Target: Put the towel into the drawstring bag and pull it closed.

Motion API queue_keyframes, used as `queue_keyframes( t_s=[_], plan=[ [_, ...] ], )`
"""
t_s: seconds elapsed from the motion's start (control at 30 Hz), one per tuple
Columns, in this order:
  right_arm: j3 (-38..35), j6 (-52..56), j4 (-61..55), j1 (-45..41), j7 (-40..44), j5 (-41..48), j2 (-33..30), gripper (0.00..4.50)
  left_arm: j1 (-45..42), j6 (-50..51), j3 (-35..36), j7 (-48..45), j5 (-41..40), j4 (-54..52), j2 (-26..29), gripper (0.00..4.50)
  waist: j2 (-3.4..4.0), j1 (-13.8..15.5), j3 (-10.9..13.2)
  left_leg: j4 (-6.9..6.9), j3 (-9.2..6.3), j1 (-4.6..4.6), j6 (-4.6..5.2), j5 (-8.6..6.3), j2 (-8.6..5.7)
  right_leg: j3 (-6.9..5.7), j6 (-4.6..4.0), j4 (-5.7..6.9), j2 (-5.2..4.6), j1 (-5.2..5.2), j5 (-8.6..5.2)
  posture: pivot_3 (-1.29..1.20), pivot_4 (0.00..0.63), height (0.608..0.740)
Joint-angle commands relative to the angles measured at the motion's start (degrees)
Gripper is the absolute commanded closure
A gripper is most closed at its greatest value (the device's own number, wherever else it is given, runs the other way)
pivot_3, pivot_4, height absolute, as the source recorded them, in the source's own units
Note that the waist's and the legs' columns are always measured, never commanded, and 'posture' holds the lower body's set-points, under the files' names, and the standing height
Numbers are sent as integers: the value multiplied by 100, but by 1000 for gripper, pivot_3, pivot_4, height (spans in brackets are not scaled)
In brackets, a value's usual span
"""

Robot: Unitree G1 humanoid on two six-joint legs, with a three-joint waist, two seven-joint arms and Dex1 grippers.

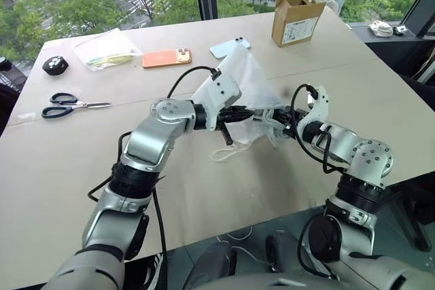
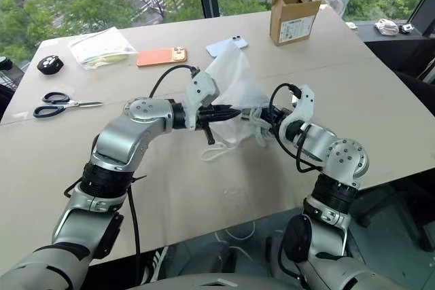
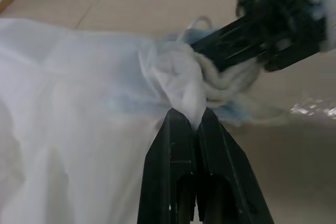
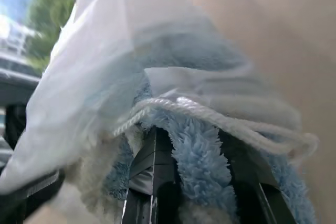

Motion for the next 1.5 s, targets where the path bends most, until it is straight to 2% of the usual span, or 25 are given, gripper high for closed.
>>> queue_keyframes(
  t_s=[0.03,0.23,0.33,0.5,0.53,0.6,0.8,1.0,1.1,1.2,1.4,1.47,1.5],
  plan=[
    [-130,-724,254,-566,-678,1025,1575,4386,-122,384,282,214,-380,-342,-185,4500,1,-28,0,-1,0,1,0,0,0,1,0,0,0,0,0,0,150,740],
    [511,-1724,629,-422,-1506,2212,1569,4386,-311,639,366,563,-571,-193,-508,4500,1,-93,0,0,2,3,0,0,0,3,0,0,1,2,0,0,150,740],
    [996,-2163,717,-377,-1601,2487,1443,4386,-341,649,286,616,-597,-169,-562,4500,2,-109,0,0,4,3,0,0,0,5,0,-1,1,2,0,0,150,740],
    [3613,-2793,15,-169,475,0,-581,4386,-402,643,269,717,-595,-3,-641,4500,6,-116,1,-4,8,8,0,0,5,14,0,0,7,1,0,0,150,740],
    [3949,-2990,-76,-111,899,-395,-879,4386,-409,621,245,721,-569,24,-625,4500,5,-78,0,-8,7,8,0,0,4,13,0,-1,7,0,0,0,150,740],
    [4464,-3258,-174,-15,1581,-990,-1403,4386,-401,574,208,707,-548,45,-603,4500,3,-44,-1,-3,-8,8,6,-3,-4,10,0,-12,6,3,0,0,150,740],
    [5469,-4616,-178,116,3337,-2587,-2399,4386,-474,384,224,677,-500,245,-569,4500,3,-44,0,-3,-6,8,7,-4,-4,13,1,-35,5,5,0,0,150,740],
    [5729,-5727,-35,391,4280,-3605,-2728,4386,-553,207,256,652,-444,462,-516,4500,1,-54,-1,-4,-4,8,7,-4,-1,14,1,-38,8,4,0,0,150,740],
    [5851,-6112,96,454,4490,-4065,-2793,4386,-539,142,210,647,-440,468,-552,4500,1,-43,-1,-5,-3,8,7,-4,1,14,1,-39,8,3,0,0,150,740],
    [6002,-6450,293,401,4524,-4639,-2856,4386,-561,50,210,659,-448,469,-661,4500,0,41,-1,-2,-4,8,7,-4,-2,11,1,-40,8,4,0,0,150,740],
    [5753,-6965,627,163,4160,-5330,-2636,4386,-478,5,132,538,-451,397,-607,4500,0,50,-1,-3,-6,8,7,-4,-2,7,1,-40,8,3,0,0,150,740],
    [5547,-6988,649,192,4048,-5319,-2536,3400,-453,-61,129,564,-411,418,-598,4500,0,47,-1,-4,-6,8,7,-4,-1,7,1,-40,8,3,0,0,150,740],
    [5463,-6966,635,231,4051,-5284,-2507,3202,-459,-85,139,582,-401,442,-600,4500,0,47,-1,-4,-6,8,7,-4,-1,7,1,-40,9,3,0,0,150,740]
  ],
)
